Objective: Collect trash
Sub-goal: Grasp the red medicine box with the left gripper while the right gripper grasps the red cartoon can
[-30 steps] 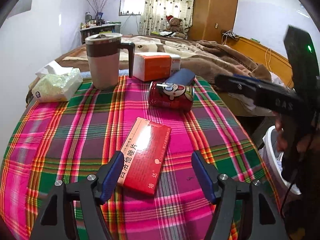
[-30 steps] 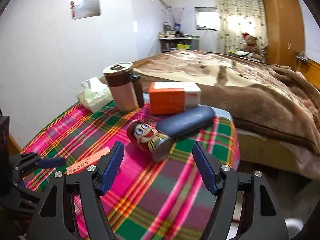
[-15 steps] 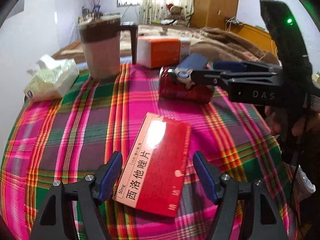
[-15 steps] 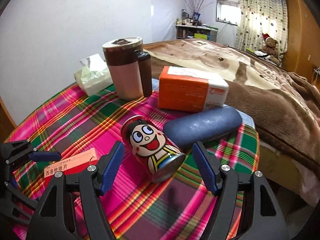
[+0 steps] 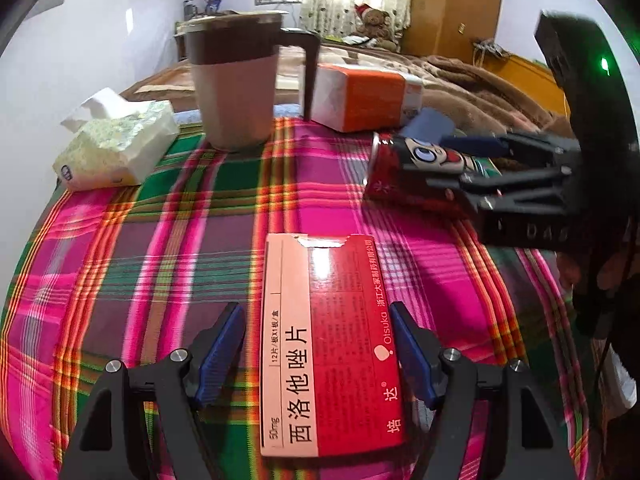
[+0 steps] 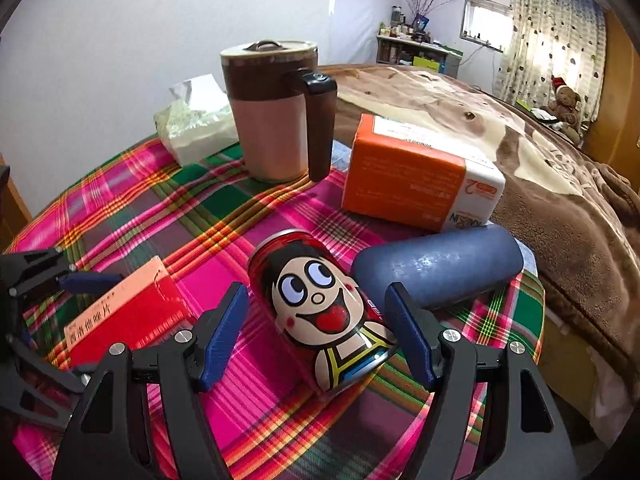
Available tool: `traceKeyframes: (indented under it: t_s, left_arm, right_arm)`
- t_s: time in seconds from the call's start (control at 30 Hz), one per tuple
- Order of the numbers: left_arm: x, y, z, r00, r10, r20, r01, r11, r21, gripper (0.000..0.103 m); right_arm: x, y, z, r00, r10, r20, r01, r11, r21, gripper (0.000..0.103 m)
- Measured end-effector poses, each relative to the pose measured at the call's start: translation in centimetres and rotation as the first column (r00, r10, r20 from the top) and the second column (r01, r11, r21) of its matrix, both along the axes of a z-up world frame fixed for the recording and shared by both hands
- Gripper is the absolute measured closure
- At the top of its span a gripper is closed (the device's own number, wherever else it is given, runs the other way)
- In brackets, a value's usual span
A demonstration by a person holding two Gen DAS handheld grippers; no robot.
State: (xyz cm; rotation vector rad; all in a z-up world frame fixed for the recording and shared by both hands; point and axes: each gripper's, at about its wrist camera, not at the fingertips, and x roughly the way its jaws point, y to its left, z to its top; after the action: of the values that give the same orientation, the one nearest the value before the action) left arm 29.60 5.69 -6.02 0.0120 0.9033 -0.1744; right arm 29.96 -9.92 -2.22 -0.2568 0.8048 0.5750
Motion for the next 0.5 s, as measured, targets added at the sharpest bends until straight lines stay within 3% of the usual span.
traceKeyframes:
  t_s: [0.13,0.33,0.5]
  left_arm:
    - [0.0,1.4,0.0,0.999,0.047,-0.006,-0.047,0.999,-0.007,0.030]
    - [0.4,3.1,0.1,0.992,0.122,-0.010,-0.123,0.992,-0.030,0.030]
    - [0.9,3.5,0.0,0.990,0.138,-0.010,-0.138,0.990,-0.034,0.030]
  right_arm:
    - [-0.4,0.0,-0.2,0.995,0.017,-0.102,-0.013,0.999,0.041,0.031]
    - [-0.1,0.9,-1.1,0.986,-0.051,-0.156,0.055,0.998,0.025,0.031]
    - [0.0,1.6,-1.4,0.985,-0.089,-0.148,0.096,0.995,0.040,0.031]
